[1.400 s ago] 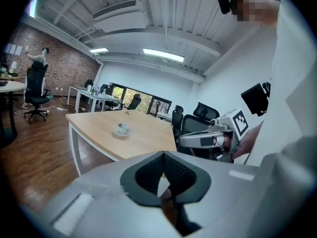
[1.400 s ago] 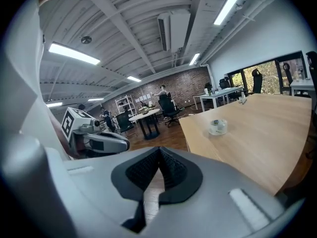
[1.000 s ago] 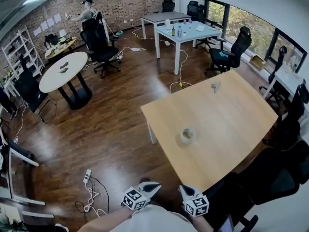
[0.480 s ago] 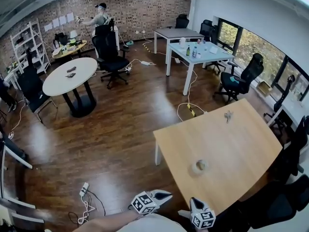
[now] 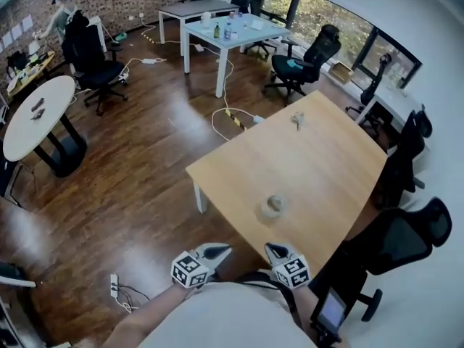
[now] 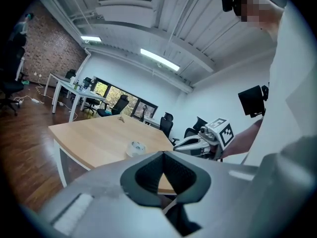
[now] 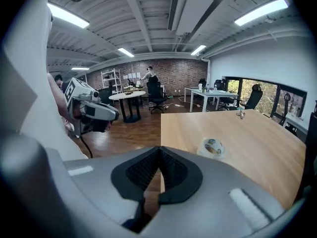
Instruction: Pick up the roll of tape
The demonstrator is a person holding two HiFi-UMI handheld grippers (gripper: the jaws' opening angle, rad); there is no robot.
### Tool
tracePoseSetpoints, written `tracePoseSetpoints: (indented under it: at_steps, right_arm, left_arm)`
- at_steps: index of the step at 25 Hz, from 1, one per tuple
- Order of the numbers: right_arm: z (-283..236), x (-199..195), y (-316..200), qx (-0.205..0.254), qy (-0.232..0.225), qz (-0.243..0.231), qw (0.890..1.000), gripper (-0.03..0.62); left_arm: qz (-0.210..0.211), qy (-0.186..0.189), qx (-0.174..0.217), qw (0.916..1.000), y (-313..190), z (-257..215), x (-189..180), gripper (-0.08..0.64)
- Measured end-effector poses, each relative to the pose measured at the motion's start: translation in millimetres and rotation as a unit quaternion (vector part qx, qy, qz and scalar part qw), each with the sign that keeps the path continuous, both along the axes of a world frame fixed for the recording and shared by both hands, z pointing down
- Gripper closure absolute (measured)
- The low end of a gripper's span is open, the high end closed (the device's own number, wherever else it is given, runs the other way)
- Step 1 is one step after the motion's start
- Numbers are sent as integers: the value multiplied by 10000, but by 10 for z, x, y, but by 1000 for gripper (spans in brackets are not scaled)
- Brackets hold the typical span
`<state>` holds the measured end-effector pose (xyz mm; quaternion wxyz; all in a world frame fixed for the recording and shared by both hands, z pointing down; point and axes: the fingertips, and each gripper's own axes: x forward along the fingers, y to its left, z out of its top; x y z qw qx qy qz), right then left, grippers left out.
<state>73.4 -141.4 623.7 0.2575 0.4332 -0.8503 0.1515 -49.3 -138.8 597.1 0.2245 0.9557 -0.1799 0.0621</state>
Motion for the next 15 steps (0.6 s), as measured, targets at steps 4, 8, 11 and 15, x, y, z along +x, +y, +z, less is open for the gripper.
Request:
tracePoseSetpoints:
  at_steps: [4,8,11,15]
  right_arm:
    - [44,-23,-209,-307,78,4,9995,584]
    - [257,186,-269,-696,591,-156,9957,584]
    - [402,350,-404,-886,912,-269,9915,584]
    - [551,534,-607,-1045,1297,-550,9845,584]
  left_arm:
    - [-70,-81,-103,9999,-196,-15,-145,555]
    - [-122,-254,-91,9996,-347,14,-99,555]
    - [-224,-303,-35,9993,-493,-17,-98,555]
    - [-341,-339,-168,9987,-606,21,-75,555]
